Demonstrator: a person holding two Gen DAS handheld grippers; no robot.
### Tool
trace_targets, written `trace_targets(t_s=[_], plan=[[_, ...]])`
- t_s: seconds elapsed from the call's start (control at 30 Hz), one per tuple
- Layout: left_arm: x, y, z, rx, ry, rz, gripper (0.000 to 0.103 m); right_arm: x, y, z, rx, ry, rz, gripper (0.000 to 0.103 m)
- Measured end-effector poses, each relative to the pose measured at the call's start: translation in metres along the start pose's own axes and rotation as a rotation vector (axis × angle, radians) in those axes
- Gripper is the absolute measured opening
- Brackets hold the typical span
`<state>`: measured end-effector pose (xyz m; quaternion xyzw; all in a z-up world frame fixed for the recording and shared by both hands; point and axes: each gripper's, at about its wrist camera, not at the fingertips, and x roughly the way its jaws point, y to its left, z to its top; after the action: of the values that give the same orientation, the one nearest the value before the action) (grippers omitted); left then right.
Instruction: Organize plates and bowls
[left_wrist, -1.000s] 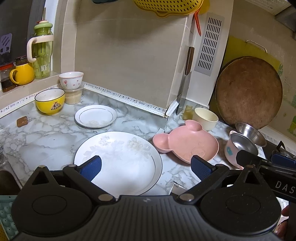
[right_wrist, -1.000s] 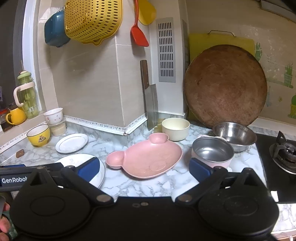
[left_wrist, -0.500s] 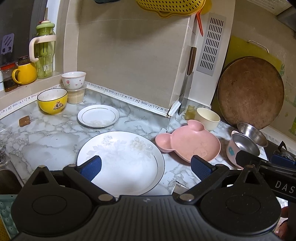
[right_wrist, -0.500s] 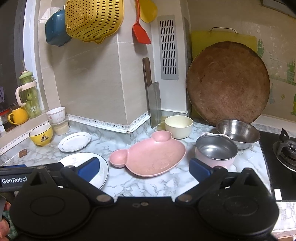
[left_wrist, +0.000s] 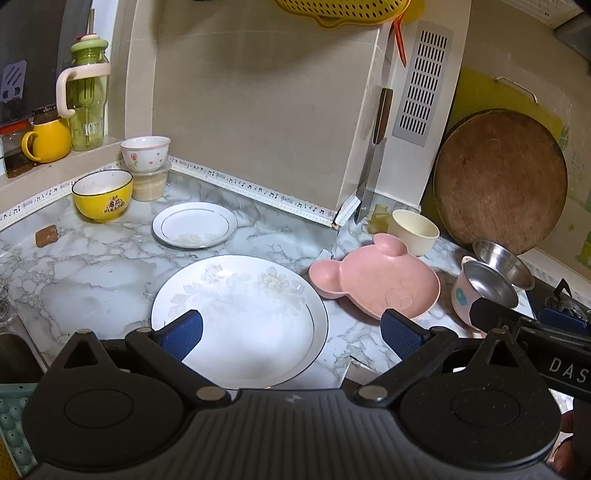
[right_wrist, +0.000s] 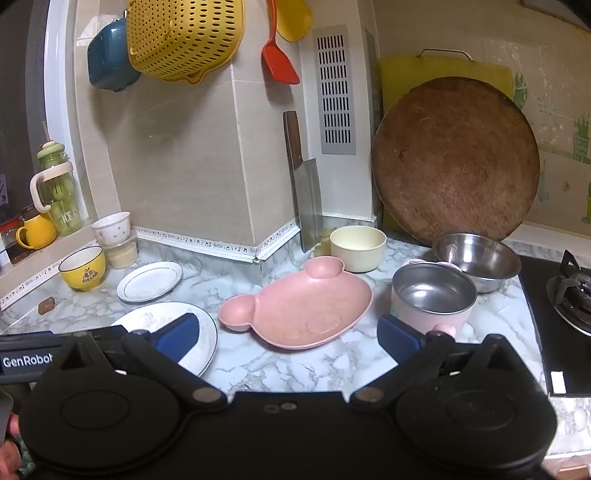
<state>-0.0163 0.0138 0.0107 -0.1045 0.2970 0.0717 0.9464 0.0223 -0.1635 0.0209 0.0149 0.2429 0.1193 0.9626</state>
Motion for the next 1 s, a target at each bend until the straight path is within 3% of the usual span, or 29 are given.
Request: trace_targets(t_s=[0.53, 1.0], plan=[[0.009, -0.002, -0.005, 0.002, 0.020, -0.031, 0.103, 0.003, 0.000, -0.002, -0.009, 0.002, -0.006, 0.103], [0.015, -0.011, -0.008, 0.029, 0.053, -0.072, 0.103, -0.004, -0.012, -0.006, 0.022, 0.010, -0.082, 0.102]])
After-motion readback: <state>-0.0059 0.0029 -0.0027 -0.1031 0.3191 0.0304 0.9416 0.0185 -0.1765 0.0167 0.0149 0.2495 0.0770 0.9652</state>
